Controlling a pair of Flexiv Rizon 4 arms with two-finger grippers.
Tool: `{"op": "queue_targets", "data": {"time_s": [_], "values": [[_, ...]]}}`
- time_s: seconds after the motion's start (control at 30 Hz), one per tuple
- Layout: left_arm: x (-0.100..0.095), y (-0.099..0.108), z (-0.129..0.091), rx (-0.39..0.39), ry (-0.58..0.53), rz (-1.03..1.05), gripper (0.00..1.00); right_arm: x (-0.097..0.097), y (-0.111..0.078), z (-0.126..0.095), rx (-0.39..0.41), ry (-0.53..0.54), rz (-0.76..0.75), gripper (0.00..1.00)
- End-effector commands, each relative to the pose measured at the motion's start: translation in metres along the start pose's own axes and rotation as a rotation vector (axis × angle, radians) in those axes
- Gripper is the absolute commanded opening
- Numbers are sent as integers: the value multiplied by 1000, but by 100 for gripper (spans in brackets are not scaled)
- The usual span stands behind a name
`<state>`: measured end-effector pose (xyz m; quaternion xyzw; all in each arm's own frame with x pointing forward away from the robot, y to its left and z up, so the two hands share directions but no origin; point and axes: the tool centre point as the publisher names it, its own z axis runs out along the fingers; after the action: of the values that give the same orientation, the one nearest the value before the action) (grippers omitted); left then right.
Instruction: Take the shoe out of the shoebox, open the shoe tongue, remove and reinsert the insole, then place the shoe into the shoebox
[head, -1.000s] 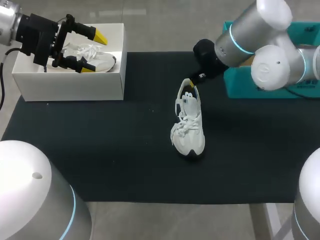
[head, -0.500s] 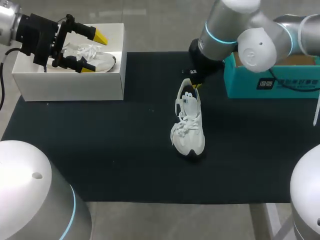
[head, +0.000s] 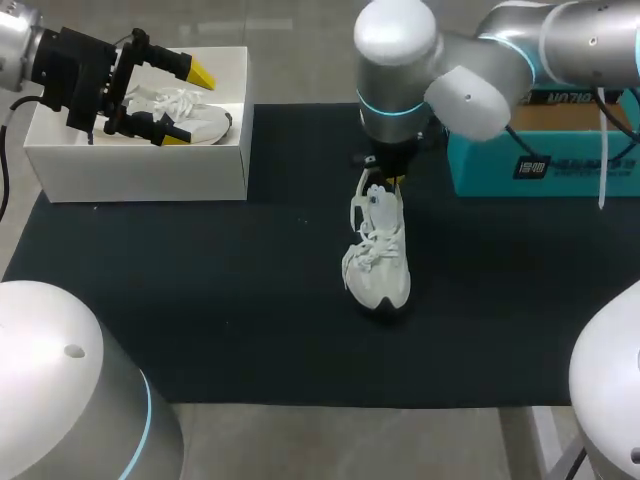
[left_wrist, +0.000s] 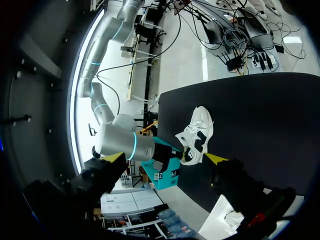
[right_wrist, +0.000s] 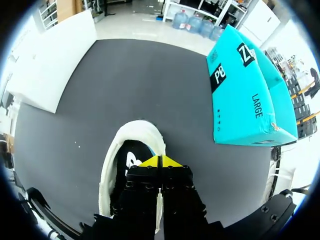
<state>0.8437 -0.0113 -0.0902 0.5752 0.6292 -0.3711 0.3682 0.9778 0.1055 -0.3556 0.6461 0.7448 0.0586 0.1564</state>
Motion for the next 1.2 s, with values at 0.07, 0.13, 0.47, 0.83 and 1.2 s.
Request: {"op": "queue_targets", "data": {"time_s": [0.07,0.13,0.47,0.83,1.2], "values": [[-1,1,-1,3,5,0,100,5,-4,-2,-1,-54,-11,0],[-1,1,-1,3,5,0,100,9,-4,-1,1,-50,-23,0],[-1,1,-1,3,5,0,100,14,0,-10,-25,-35,-33,0],[-1,1,-1,3,5,0,100,20,-6,26,8,-18,-36,0],[-1,1,-1,3,5,0,100,38,-21,55,71,4,-53,0]]}}
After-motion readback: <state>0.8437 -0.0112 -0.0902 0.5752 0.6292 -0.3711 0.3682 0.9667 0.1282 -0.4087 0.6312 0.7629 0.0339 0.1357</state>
